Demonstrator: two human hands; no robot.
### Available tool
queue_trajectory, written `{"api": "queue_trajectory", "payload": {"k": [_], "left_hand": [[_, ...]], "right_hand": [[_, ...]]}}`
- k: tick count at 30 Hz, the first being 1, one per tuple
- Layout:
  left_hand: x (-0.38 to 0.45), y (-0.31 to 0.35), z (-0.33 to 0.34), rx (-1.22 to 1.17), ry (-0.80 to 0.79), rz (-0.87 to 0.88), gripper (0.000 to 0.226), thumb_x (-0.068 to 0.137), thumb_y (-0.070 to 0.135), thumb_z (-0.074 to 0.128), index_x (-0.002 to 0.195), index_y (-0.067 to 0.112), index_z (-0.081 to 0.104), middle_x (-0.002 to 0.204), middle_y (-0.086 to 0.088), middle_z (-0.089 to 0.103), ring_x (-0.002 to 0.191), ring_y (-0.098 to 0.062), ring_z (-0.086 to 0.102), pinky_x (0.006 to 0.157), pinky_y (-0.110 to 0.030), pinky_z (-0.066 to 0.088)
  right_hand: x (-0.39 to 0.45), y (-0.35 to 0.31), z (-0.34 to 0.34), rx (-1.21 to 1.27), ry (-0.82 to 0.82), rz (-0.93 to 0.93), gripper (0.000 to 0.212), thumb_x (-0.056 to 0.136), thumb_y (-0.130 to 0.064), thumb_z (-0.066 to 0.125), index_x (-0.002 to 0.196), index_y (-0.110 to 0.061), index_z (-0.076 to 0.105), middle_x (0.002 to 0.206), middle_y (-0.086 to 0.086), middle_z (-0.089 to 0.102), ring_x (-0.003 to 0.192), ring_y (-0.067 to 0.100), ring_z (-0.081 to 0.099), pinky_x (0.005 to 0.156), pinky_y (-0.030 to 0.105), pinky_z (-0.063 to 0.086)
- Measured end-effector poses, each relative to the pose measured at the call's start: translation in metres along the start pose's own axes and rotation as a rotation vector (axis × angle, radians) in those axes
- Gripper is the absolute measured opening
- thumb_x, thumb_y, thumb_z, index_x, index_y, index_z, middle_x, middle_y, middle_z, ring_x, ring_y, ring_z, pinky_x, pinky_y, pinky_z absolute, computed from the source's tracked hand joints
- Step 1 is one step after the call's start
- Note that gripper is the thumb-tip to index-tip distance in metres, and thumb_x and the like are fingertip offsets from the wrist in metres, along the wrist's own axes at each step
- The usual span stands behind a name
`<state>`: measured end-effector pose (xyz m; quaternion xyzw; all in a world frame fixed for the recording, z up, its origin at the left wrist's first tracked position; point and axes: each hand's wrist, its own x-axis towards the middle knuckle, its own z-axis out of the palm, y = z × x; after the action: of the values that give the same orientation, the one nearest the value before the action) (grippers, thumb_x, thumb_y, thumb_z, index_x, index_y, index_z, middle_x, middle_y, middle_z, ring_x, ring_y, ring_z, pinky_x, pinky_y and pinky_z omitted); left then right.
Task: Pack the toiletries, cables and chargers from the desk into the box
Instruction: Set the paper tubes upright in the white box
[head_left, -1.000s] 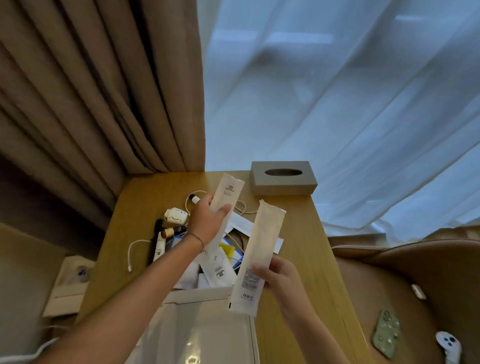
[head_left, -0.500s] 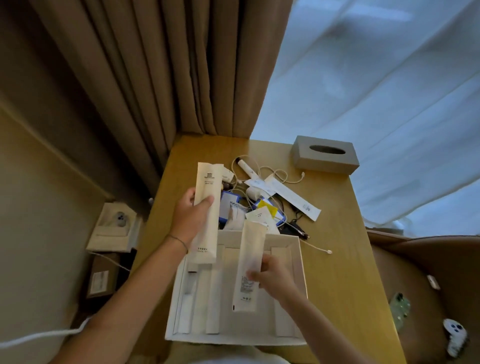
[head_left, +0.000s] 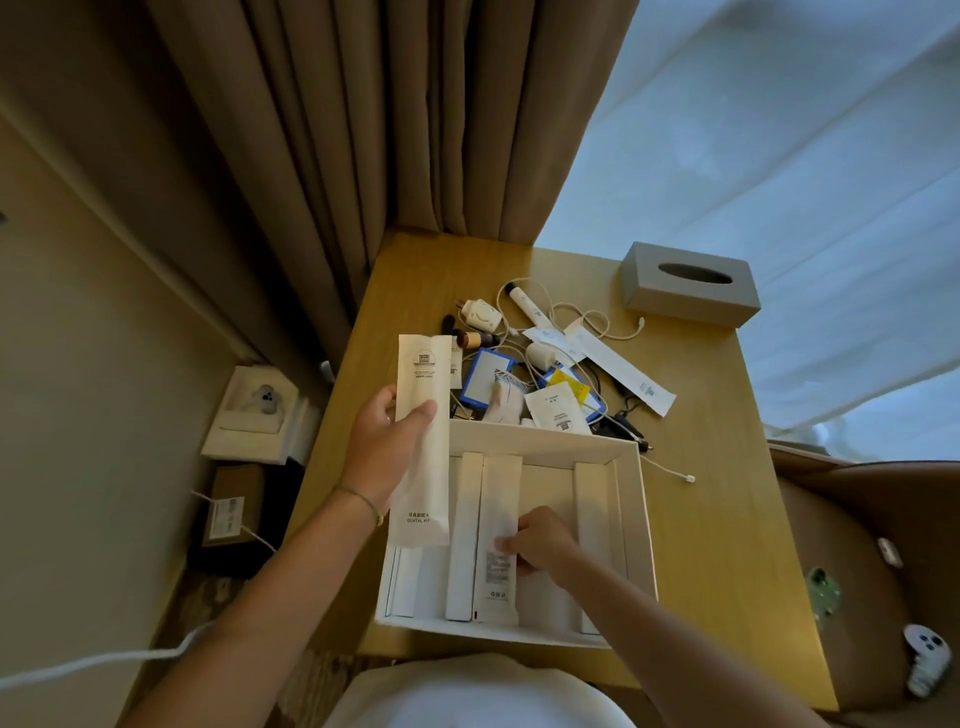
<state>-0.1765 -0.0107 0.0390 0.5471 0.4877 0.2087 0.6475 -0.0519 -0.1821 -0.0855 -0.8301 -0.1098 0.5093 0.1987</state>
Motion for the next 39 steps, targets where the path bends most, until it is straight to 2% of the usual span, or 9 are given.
{"api": "queue_trajectory", "payload": {"k": [3, 6, 10, 17, 22, 27, 31, 36, 39], "left_hand": [[-0.007, -0.004, 0.003, 0.024, -0.021, -0.011, 0.018, 0.093, 0.029, 0.066, 0.098, 0.044, 0.057, 0.101, 0.008, 0.07, 0.09, -0.015, 0.069, 0.062, -0.028, 0.056], [-0.014, -0.01, 0.01, 0.042, -0.081, -0.04, 0.021, 0.092, 0.023, 0.068, 0.109, 0.034, 0.061, 0.105, 0.003, 0.072, 0.096, -0.018, 0.069, 0.076, -0.038, 0.06], [-0.026, -0.02, 0.028, 0.1, -0.176, -0.074, 0.027, 0.09, 0.013, 0.069, 0.112, 0.026, 0.06, 0.106, 0.0, 0.072, 0.098, -0.019, 0.069, 0.086, -0.04, 0.058], [-0.034, -0.053, 0.071, 0.269, -0.294, -0.115, 0.03, 0.088, 0.018, 0.073, 0.111, 0.028, 0.057, 0.103, 0.007, 0.068, 0.089, -0.007, 0.065, 0.071, -0.026, 0.055], [-0.023, -0.074, 0.103, 0.367, -0.284, -0.19, 0.026, 0.088, 0.016, 0.072, 0.113, 0.016, 0.066, 0.11, -0.005, 0.071, 0.101, -0.024, 0.066, 0.09, -0.045, 0.057], [-0.013, -0.1, 0.118, 0.478, -0.319, -0.281, 0.029, 0.087, 0.019, 0.074, 0.115, 0.011, 0.071, 0.111, -0.008, 0.073, 0.101, -0.026, 0.068, 0.088, -0.045, 0.058], [-0.013, -0.126, 0.116, 0.582, -0.316, -0.279, 0.03, 0.088, 0.026, 0.073, 0.114, 0.012, 0.072, 0.11, -0.008, 0.074, 0.098, -0.024, 0.069, 0.09, -0.04, 0.057], [-0.006, -0.132, 0.124, 0.89, -0.344, -0.156, 0.027, 0.085, 0.04, 0.074, 0.091, 0.013, 0.072, 0.088, -0.002, 0.073, 0.08, -0.017, 0.067, 0.076, -0.034, 0.058], [-0.005, -0.129, 0.13, 1.128, -0.349, -0.065, 0.039, 0.082, 0.054, 0.072, 0.073, 0.018, 0.059, 0.07, 0.003, 0.062, 0.063, -0.013, 0.057, 0.056, -0.027, 0.045]], "right_hand": [[0.004, 0.001, 0.003, -0.158, 0.03, -0.046, 0.018, 0.088, -0.027, 0.077, 0.09, -0.011, 0.07, 0.087, 0.004, 0.075, 0.075, 0.017, 0.074, 0.072, 0.032, 0.064], [0.002, 0.003, 0.005, -0.398, 0.107, -0.104, 0.027, 0.088, -0.041, 0.073, 0.09, -0.015, 0.068, 0.086, 0.001, 0.072, 0.076, 0.017, 0.072, 0.073, 0.033, 0.062], [-0.008, 0.003, 0.0, -0.503, 0.161, -0.125, 0.034, 0.088, -0.055, 0.067, 0.083, -0.022, 0.059, 0.077, -0.006, 0.063, 0.07, 0.015, 0.063, 0.059, 0.028, 0.048], [-0.047, -0.006, -0.059, -0.178, 0.368, -0.254, 0.027, 0.092, -0.029, 0.059, 0.077, -0.013, 0.074, 0.066, 0.003, 0.071, 0.065, 0.022, 0.07, 0.063, 0.041, 0.061], [-0.069, -0.01, -0.081, -0.097, 0.418, -0.307, 0.02, 0.092, -0.02, 0.06, 0.081, -0.014, 0.075, 0.068, 0.0, 0.071, 0.069, 0.019, 0.068, 0.069, 0.039, 0.057], [-0.076, -0.006, -0.091, 0.003, 0.419, -0.315, 0.018, 0.092, -0.019, 0.061, 0.083, -0.019, 0.076, 0.067, -0.005, 0.071, 0.068, 0.012, 0.068, 0.064, 0.033, 0.056], [-0.075, 0.001, -0.099, 0.036, 0.424, -0.329, 0.018, 0.093, -0.022, 0.061, 0.081, -0.023, 0.075, 0.058, -0.005, 0.07, 0.052, 0.002, 0.062, 0.051, 0.019, 0.044], [-0.074, 0.006, -0.106, 0.065, 0.418, -0.362, 0.018, 0.093, -0.023, 0.061, 0.08, -0.025, 0.074, 0.056, -0.007, 0.068, 0.053, -0.001, 0.062, 0.054, 0.018, 0.042], [-0.072, 0.005, -0.11, 0.061, 0.416, -0.386, 0.017, 0.093, -0.024, 0.062, 0.081, -0.025, 0.074, 0.057, -0.007, 0.068, 0.053, -0.002, 0.061, 0.052, 0.016, 0.042]]}}
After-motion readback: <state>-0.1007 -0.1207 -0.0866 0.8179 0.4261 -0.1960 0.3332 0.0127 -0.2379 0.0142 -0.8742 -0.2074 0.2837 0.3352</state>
